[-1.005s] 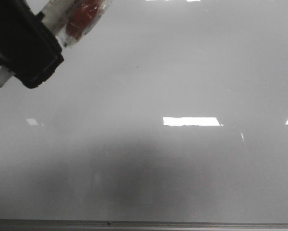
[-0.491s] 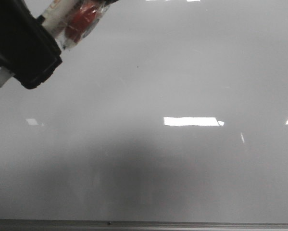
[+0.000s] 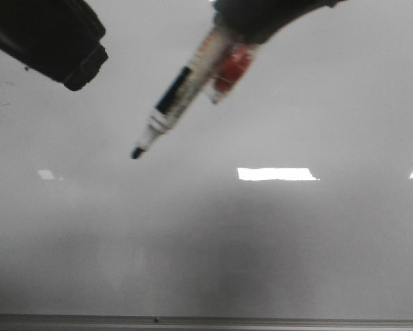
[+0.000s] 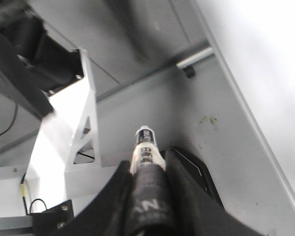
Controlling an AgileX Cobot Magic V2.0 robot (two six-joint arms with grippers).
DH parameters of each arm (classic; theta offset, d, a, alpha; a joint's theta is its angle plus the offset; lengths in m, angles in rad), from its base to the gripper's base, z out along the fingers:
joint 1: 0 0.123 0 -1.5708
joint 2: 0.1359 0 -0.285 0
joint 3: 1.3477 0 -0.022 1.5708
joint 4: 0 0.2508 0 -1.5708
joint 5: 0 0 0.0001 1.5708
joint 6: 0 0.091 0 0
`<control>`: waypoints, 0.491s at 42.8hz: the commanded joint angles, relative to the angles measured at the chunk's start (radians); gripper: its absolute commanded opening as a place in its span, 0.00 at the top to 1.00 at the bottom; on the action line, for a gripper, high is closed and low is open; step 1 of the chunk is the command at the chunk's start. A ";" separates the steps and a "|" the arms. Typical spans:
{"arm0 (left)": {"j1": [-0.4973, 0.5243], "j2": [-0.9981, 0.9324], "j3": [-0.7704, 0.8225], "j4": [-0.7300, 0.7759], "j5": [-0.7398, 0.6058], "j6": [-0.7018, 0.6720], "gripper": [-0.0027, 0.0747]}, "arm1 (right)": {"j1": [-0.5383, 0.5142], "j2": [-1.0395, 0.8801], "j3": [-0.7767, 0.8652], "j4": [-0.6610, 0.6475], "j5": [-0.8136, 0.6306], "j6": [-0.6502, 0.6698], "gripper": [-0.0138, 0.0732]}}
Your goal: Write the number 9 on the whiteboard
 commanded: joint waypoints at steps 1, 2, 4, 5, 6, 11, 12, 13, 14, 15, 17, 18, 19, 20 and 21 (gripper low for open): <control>0.016 -0.060 -0.007 -0.064 -0.019 -0.019 0.48 | -0.086 -0.077 0.048 0.055 -0.054 0.001 0.91; 0.021 -0.071 0.002 -0.067 -0.023 -0.019 0.50 | -0.106 -0.083 0.069 0.067 -0.082 0.001 0.91; 0.034 -0.101 0.037 -0.074 -0.041 -0.019 0.59 | -0.134 -0.095 0.110 0.117 -0.158 -0.015 0.92; 0.041 -0.118 0.057 -0.076 -0.049 -0.019 0.64 | -0.138 -0.099 0.118 0.140 -0.187 -0.027 0.92; 0.047 -0.131 0.074 -0.079 -0.061 -0.017 0.68 | -0.143 -0.100 0.136 0.162 -0.225 -0.041 0.92; 0.064 -0.211 0.182 -0.090 -0.146 -0.017 0.87 | -0.143 -0.099 0.199 0.354 -0.360 -0.183 0.92; 0.064 -0.227 0.205 -0.094 -0.167 -0.017 0.91 | -0.143 -0.099 0.206 0.406 -0.378 -0.225 0.92; 0.064 -0.240 0.222 -0.101 -0.193 -0.016 0.94 | -0.143 -0.098 0.212 0.443 -0.395 -0.258 0.92; 0.064 -0.257 0.243 -0.113 -0.213 -0.016 0.98 | -0.143 -0.097 0.217 0.491 -0.408 -0.301 0.92; 0.064 -0.269 0.258 -0.123 -0.237 -0.007 0.99 | -0.143 -0.096 0.218 0.534 -0.425 -0.331 0.92; 0.064 -0.298 0.293 -0.158 -0.279 0.013 0.99 | -0.143 -0.089 0.218 0.604 -0.457 -0.399 0.92; 0.064 -0.312 0.307 -0.172 -0.294 0.016 0.99 | -0.143 -0.087 0.218 0.644 -0.474 -0.428 0.92; 0.064 -0.321 0.315 -0.181 -0.312 0.019 0.99 | -0.143 -0.082 0.218 0.677 -0.497 -0.448 0.92; 0.064 -0.331 0.324 -0.189 -0.327 0.019 0.99 | -0.143 -0.079 0.218 0.699 -0.513 -0.472 0.92; 0.064 -0.337 0.329 -0.191 -0.337 0.019 0.99 | -0.143 -0.073 0.218 0.723 -0.536 -0.495 0.92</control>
